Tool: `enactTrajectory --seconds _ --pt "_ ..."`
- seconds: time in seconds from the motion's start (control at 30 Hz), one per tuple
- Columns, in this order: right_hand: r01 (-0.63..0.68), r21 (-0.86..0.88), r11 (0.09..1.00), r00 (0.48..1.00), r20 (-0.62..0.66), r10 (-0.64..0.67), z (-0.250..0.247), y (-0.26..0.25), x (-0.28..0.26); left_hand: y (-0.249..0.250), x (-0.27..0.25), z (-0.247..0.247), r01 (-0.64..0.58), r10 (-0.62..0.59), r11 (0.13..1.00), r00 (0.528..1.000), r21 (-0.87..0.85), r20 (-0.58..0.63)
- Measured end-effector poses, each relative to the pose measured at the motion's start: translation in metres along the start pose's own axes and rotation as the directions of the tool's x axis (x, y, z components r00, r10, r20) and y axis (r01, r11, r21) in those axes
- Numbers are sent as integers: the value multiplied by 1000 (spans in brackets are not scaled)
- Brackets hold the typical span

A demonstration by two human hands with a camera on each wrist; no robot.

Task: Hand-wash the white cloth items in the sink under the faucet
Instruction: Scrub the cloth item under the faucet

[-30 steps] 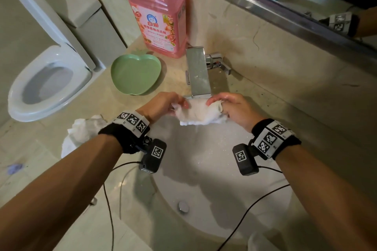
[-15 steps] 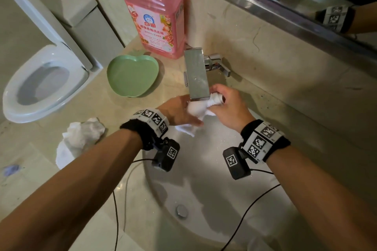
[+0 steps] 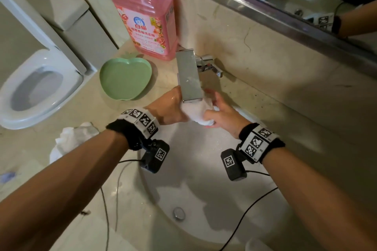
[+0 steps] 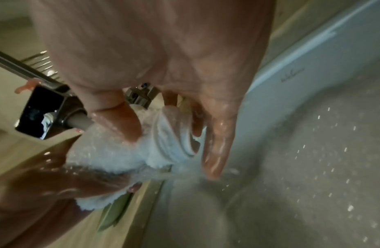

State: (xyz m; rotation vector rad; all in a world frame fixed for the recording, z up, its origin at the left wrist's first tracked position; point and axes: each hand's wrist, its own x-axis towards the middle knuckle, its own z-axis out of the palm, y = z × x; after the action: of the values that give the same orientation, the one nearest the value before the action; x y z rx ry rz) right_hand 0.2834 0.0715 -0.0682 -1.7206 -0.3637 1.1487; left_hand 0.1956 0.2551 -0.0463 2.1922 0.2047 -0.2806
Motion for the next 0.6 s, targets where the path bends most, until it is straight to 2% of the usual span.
enactTrajectory --seconds 0.07,0.1,0.17,0.27,0.37,0.47,0.53,0.6 --pt "-38 98 994 995 96 29 11 0 7 -1 -10 -8 -34 36 999 998 -42 52" --pt "-31 91 995 993 116 21 17 -1 10 -4 -17 -11 2 2 999 997 -50 78" --pt "16 27 1000 998 65 -18 27 -6 16 -11 -28 -16 68 -72 995 996 70 46" --pt "96 -52 994 992 -75 -99 33 -14 23 -18 -38 -19 221 -232 941 973 255 14" --pt "164 -227 960 976 -105 -191 30 -20 23 -19 -42 -20 304 -326 924 943 231 66" --pt "184 -412 893 960 -119 -253 27 -20 19 -16 -38 -14 314 -354 922 922 227 160" --pt "219 -470 855 954 -82 -290 20 -18 15 -14 -31 -4 304 -353 908 926 290 134" --pt "248 -419 874 954 -54 -296 12 -15 9 -12 -24 7 313 -341 904 939 292 50"
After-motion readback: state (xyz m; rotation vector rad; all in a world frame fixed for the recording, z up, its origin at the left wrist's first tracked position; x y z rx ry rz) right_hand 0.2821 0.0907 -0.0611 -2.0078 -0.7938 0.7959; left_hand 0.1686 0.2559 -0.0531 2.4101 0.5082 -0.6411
